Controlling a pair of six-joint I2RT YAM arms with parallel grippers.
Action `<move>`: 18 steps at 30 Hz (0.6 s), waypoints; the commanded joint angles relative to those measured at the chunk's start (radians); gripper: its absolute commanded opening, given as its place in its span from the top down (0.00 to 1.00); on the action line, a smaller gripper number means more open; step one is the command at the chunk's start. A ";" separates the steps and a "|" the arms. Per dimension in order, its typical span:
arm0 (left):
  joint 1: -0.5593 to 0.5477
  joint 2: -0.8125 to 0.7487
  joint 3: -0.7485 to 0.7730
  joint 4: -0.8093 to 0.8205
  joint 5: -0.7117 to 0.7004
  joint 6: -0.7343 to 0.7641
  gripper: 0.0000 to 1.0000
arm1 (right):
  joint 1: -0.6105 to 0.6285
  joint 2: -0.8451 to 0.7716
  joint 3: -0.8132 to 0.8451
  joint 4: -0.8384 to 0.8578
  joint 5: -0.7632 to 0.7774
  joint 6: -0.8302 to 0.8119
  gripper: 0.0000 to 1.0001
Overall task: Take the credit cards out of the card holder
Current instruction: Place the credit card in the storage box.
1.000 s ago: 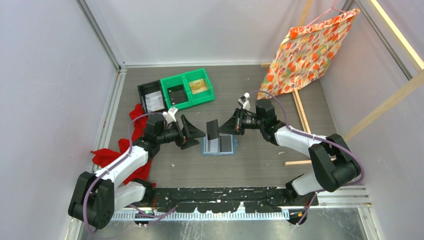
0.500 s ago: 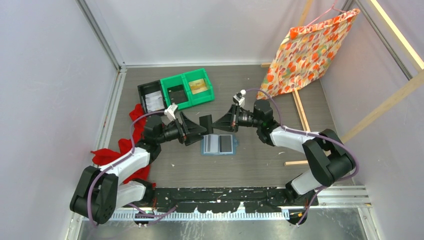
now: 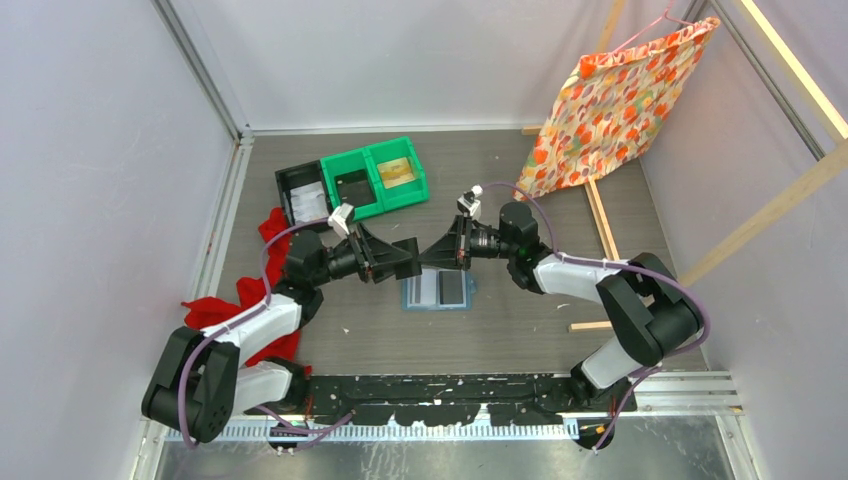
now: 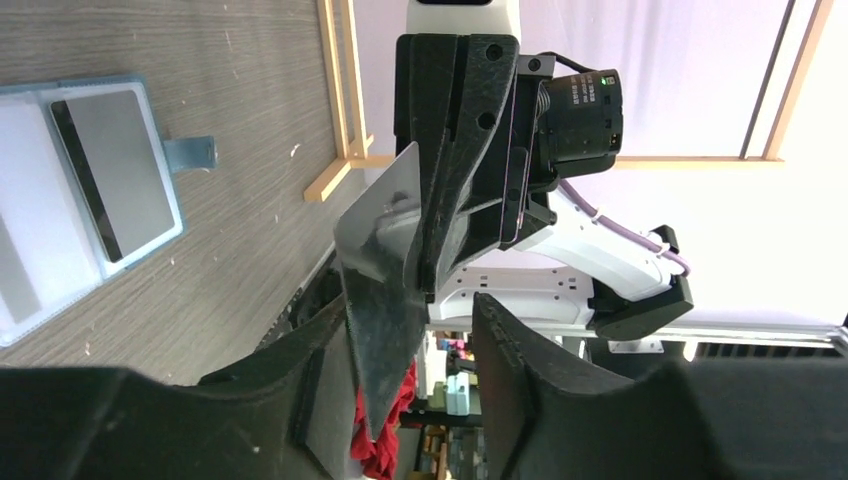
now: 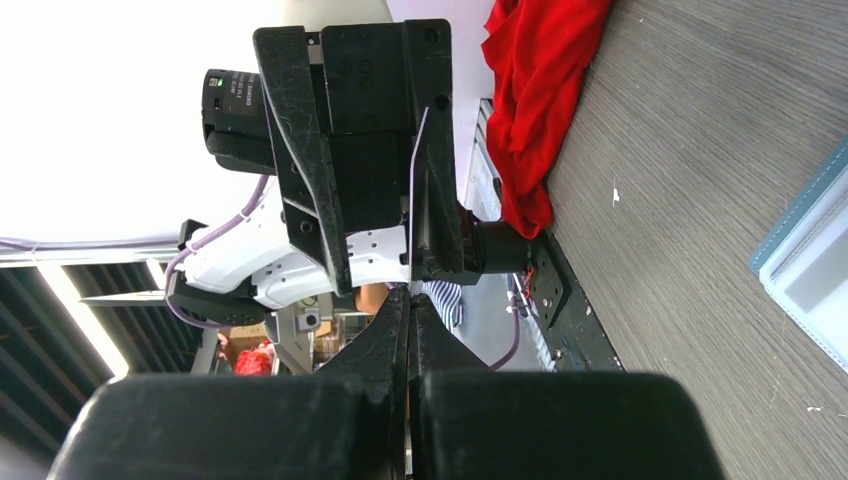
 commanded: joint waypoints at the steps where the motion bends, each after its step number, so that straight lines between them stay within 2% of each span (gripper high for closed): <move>1: 0.007 -0.007 -0.003 0.012 -0.019 0.013 0.64 | 0.005 0.007 0.001 0.049 -0.016 -0.009 0.99; 4: 0.010 -0.019 -0.001 -0.026 -0.032 0.027 0.93 | 0.005 0.010 -0.003 0.048 -0.016 -0.011 0.99; 5: 0.012 -0.024 0.002 -0.047 -0.034 0.033 0.99 | 0.005 0.012 -0.004 0.046 -0.015 -0.012 0.99; 8: 0.016 -0.052 0.023 -0.127 -0.044 0.067 1.00 | 0.005 0.011 0.000 0.001 -0.002 -0.031 0.99; 9: 0.019 -0.068 0.038 -0.171 -0.048 0.092 0.99 | 0.004 0.010 0.006 -0.036 0.005 -0.050 0.80; 10: 0.022 -0.085 0.061 -0.239 -0.058 0.125 0.99 | 0.004 0.005 0.012 -0.072 0.010 -0.079 0.56; 11: 0.025 -0.106 0.097 -0.339 -0.068 0.175 1.00 | 0.004 -0.004 0.021 -0.136 0.015 -0.106 0.40; 12: 0.027 -0.124 0.147 -0.471 -0.086 0.259 1.00 | 0.001 -0.019 0.035 -0.185 0.028 -0.151 0.32; 14: 0.029 -0.150 0.314 -0.842 -0.182 0.472 0.99 | -0.014 -0.063 0.080 -0.416 0.078 -0.292 0.22; 15: 0.029 -0.143 0.410 -1.087 -0.264 0.580 0.99 | -0.026 -0.086 0.115 -0.614 0.119 -0.374 0.19; 18: 0.029 -0.048 0.719 -1.463 -0.532 0.850 0.99 | -0.073 -0.137 0.200 -0.954 0.265 -0.554 0.14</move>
